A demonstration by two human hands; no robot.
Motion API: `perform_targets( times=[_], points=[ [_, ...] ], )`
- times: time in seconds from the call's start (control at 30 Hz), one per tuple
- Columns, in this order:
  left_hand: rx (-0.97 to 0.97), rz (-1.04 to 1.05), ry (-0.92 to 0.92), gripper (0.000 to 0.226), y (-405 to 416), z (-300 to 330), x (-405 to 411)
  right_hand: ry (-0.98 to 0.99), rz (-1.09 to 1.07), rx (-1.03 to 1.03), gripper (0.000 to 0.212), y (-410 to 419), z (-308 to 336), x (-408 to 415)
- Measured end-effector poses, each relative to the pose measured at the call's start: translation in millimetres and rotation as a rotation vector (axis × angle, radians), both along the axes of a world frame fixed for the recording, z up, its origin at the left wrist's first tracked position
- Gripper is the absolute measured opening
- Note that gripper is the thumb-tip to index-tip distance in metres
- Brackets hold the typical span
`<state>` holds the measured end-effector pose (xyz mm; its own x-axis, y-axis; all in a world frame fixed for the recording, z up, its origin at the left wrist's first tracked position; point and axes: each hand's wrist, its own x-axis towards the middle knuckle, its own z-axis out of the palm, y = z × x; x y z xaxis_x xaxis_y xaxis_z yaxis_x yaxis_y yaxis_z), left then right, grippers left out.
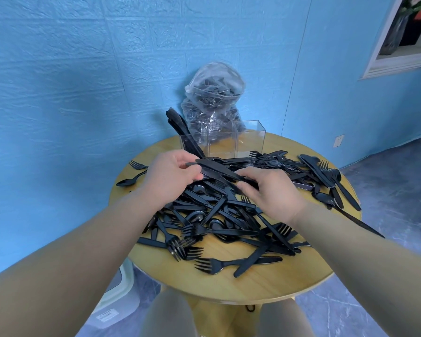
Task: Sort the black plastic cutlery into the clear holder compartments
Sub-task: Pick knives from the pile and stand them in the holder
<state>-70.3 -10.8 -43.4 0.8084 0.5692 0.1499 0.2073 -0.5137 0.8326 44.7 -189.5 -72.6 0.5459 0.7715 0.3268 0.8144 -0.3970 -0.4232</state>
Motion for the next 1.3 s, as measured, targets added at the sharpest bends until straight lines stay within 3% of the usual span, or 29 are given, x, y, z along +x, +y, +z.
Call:
perform_targets(
  times=[0.2, 0.47, 0.6, 0.8, 1.0, 1.3],
  points=[
    [-0.171, -0.037, -0.035, 0.025, -0.1, -0.8, 1.5, -0.087, -0.006, 0.031, 0.035, 3.4, -2.1, 1.6],
    [-0.158, -0.099, -0.083, 0.014, -2.3, 2.8, 3.4, -0.17, 0.052, 0.107, 0.033, 7.9, -6.2, 6.3],
    [-0.182, -0.05, -0.141, 0.018, 2.7, 5.9, 5.6, -0.046, 0.046, 0.052, 0.042, 4.6, -6.1, 4.7],
    [-0.102, -0.052, -0.087, 0.031, 1.9, 5.6, 8.2, -0.015, 0.068, 0.063, 0.044, 9.3, -5.7, 3.4],
    [-0.134, -0.031, -0.143, 0.027, 6.8, 8.1, 10.0, -0.019, 0.112, 0.003, 0.048, 16.9, 0.1, 4.5],
    [0.139, 0.279, -0.355, 0.027, 53.0, 61.6, 14.2, -0.194, 0.022, -0.029, 0.045, 56.9, 27.4, 27.7]
  ],
)
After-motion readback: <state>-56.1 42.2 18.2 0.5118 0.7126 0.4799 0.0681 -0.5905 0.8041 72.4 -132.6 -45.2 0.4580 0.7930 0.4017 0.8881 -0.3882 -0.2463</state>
